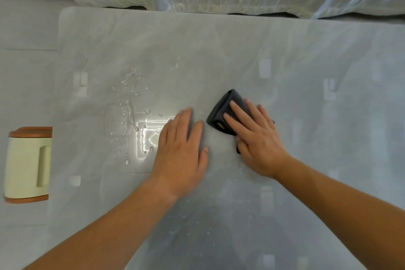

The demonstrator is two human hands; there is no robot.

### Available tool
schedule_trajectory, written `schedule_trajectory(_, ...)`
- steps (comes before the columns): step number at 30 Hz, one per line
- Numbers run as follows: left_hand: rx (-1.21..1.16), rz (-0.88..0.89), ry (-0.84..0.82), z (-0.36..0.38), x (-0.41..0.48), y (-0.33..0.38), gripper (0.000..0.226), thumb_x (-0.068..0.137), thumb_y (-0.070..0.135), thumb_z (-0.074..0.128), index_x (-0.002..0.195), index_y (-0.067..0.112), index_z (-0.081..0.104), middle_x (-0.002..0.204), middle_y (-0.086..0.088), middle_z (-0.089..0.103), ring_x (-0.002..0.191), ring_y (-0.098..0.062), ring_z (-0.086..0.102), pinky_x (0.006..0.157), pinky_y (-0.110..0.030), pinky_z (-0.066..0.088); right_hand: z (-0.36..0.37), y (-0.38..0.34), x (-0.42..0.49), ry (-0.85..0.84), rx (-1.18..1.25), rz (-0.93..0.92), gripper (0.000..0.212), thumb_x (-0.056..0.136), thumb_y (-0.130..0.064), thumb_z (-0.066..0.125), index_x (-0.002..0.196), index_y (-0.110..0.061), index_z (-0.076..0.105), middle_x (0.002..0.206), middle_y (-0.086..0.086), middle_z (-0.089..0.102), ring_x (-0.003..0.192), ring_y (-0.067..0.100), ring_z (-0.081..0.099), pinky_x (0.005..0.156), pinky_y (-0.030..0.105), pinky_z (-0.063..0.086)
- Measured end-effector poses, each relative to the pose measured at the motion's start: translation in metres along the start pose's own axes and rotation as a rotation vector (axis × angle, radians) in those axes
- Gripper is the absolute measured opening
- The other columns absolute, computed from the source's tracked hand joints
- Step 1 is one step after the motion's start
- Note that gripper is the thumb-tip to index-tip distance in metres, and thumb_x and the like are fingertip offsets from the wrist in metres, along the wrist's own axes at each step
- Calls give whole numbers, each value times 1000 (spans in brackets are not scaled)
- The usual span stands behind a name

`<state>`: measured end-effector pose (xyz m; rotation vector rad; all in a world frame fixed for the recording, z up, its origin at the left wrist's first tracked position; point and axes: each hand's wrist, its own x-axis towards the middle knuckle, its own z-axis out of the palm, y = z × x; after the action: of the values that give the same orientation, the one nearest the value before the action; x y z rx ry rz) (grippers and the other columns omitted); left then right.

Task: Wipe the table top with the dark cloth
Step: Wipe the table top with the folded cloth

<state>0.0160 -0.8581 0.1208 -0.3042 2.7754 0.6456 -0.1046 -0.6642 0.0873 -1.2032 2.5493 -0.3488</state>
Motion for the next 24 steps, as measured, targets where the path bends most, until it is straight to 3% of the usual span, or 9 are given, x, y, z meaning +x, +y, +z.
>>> schedule_trajectory(2,3,17,-12,3,-7,1,56,98,36,45,147,9,40,163,-18,16,151,-31,11,122,-44,7,-7,20,0,-1,-27,-21,60,90,-24,39,150,-23,44,162,0,27,151,32,20,121,57,17)
schedule_trajectory(6,29,49,-30,9,-20,2,58,101,39,37,151,11,33,165,-16,9,153,-29,3,123,-40,-4,-7,18,15,113,60,334,60,94,-26,37,154,-28,35,166,-5,17,154,26,9,125,46,3)
schedule_trajectory(8,32,49,-33,12,-27,4,58,101,39,37,152,11,33,165,-16,10,153,-30,4,123,-41,-2,4,-3,6,162,93,425,59,95,-28,40,154,-29,33,166,-4,16,154,27,7,124,42,-2)
schedule_trajectory(12,34,40,-49,17,-41,7,59,99,36,41,150,8,34,163,-18,18,152,-31,11,123,-45,7,31,-40,-47,113,37,255,56,100,-36,43,154,-26,34,166,-2,17,154,30,7,124,48,3)
schedule_trajectory(16,56,10,-34,26,-54,7,59,98,38,32,148,8,37,162,-17,23,151,-31,15,123,-46,9,29,-17,-68,40,-47,36,52,102,-35,38,153,-25,38,165,-2,20,153,31,13,123,53,12)
schedule_trajectory(17,67,11,-28,29,-57,6,59,98,39,31,148,8,37,162,-17,23,151,-31,16,123,-46,9,25,-6,-61,55,-58,64,53,101,-34,37,153,-26,38,165,-2,20,153,31,13,123,53,12)
schedule_trajectory(21,78,-11,9,41,-68,7,57,99,37,38,147,6,39,162,-19,22,151,-33,15,123,-44,6,18,4,-41,171,46,460,55,102,-31,35,156,-29,26,168,-4,9,154,28,2,124,44,-2)
schedule_trajectory(24,76,-18,31,47,-73,13,56,99,37,39,147,7,39,162,-18,21,152,-33,14,123,-44,6,33,-28,-66,144,6,319,58,99,-25,42,156,-25,29,167,-1,13,154,32,5,124,49,2)
